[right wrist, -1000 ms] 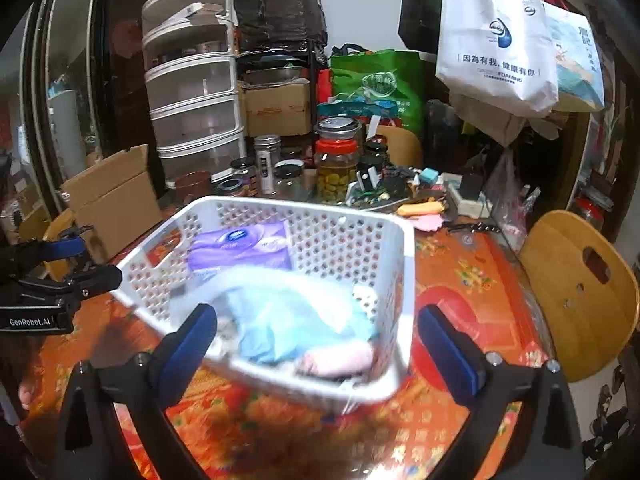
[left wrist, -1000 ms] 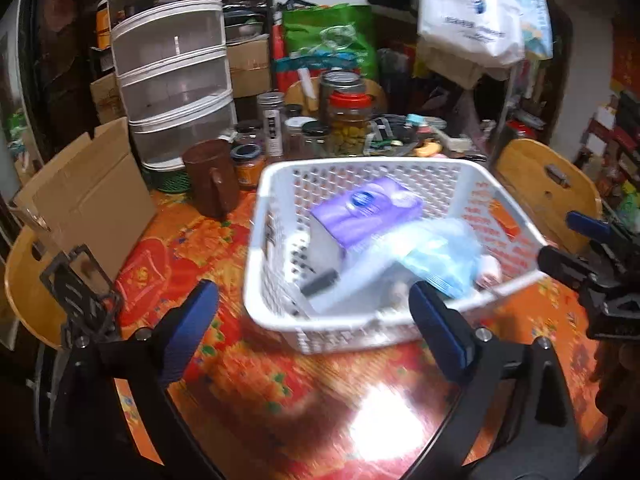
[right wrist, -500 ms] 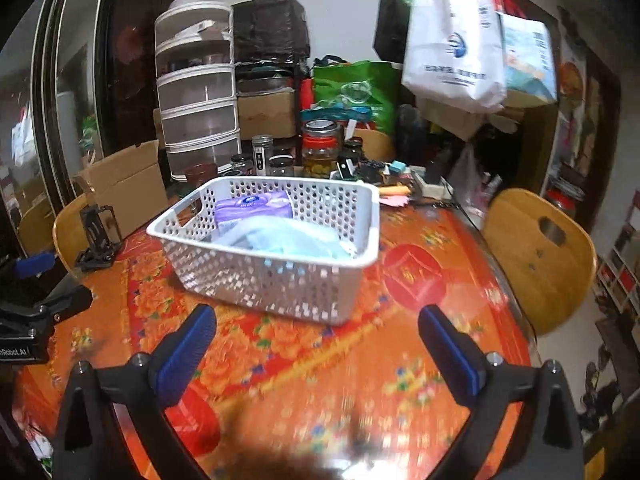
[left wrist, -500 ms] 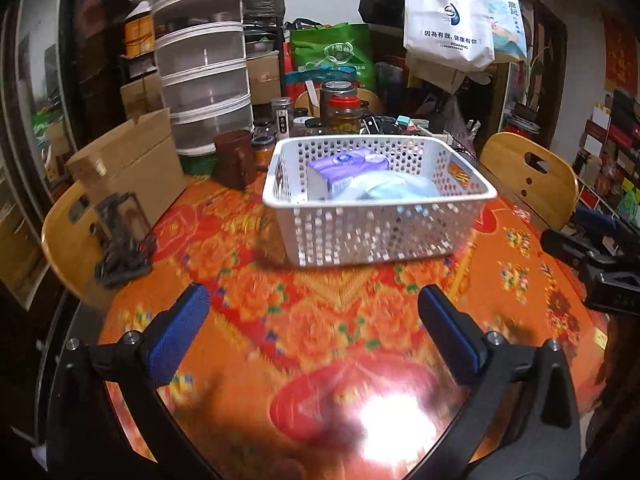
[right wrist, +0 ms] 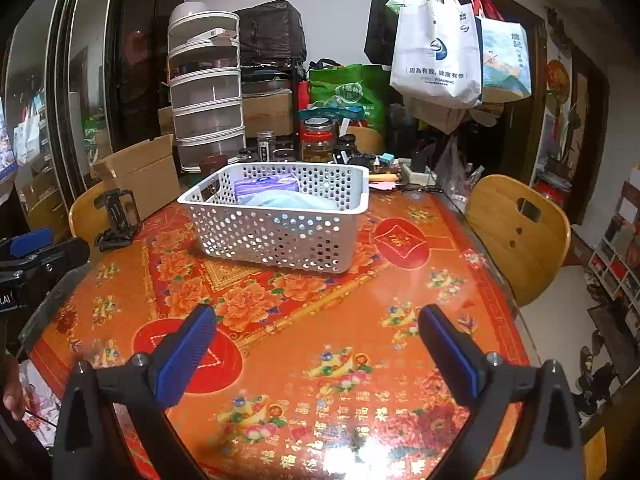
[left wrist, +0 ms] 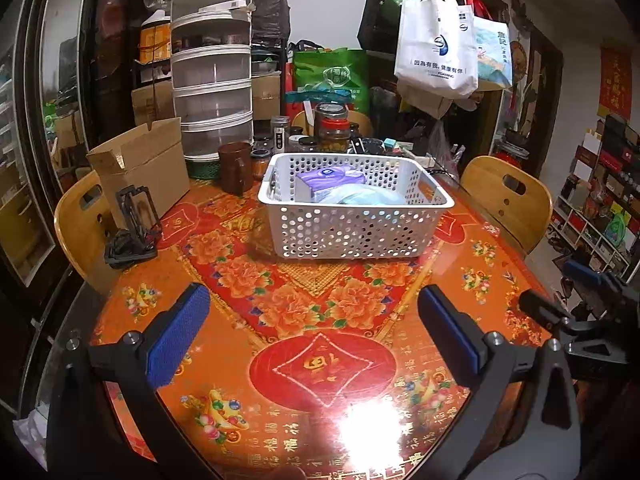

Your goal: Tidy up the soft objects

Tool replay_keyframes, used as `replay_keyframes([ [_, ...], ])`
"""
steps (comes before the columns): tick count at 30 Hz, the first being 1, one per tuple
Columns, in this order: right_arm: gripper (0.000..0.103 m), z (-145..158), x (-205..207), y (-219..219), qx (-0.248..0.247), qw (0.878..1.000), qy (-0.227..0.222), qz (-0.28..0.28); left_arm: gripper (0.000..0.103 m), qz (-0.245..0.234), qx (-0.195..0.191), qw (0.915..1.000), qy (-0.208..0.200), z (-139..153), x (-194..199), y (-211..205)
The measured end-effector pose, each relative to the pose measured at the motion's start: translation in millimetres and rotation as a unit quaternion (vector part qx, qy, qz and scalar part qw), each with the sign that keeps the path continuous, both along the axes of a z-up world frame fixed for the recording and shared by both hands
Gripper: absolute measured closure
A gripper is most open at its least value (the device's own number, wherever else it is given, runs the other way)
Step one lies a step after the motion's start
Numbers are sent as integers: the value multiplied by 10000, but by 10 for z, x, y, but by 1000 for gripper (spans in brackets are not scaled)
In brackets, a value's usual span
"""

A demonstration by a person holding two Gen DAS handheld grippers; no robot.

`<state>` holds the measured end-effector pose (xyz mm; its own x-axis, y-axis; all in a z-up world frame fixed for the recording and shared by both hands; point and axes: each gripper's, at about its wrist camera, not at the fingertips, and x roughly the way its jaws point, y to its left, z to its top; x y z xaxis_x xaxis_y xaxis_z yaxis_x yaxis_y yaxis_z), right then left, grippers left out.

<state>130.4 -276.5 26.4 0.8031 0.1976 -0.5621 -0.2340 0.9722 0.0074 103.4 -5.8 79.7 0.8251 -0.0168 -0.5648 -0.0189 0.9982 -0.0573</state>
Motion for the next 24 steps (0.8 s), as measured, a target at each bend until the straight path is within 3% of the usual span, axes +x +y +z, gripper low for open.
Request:
replay_keyframes([
  [4, 2, -16, 28, -30, 180, 9998, 113, 31, 0, -96, -24, 9999, 108, -40, 7, -64],
  [24, 2, -19, 34, 13, 60, 9999, 102, 37, 0, -152, -52, 9995, 259, -157, 144, -69],
])
